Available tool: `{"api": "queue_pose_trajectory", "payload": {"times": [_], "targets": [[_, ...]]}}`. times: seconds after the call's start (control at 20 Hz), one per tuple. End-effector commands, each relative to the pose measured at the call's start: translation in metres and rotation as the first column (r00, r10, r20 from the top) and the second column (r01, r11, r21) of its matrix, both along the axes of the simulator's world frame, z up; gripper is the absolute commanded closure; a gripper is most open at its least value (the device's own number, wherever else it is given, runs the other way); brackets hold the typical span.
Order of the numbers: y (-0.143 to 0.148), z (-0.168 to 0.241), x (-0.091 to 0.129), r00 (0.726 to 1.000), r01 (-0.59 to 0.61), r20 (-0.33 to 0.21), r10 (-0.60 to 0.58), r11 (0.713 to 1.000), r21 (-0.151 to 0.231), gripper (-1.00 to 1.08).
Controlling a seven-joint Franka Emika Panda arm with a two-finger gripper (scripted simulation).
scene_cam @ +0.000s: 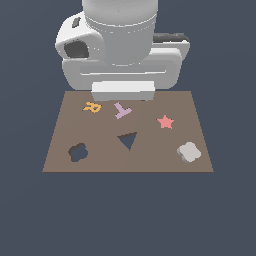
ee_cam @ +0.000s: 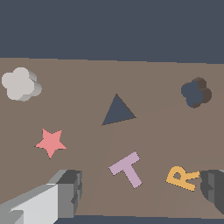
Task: Insert a designated object into the corresponding slot on a board.
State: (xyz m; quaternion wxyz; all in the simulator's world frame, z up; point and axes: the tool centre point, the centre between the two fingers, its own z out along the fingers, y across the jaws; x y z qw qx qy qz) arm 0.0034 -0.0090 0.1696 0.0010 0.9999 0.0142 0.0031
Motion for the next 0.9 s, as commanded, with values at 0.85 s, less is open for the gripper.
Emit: {"api": "queue_pose_trajectory", "payload": {"times": [0.85], "targets": [[0.061,-0.043,0.042,0.987,-0.158,-0.002,0.158,0.987,0.003,-0.92]]}}
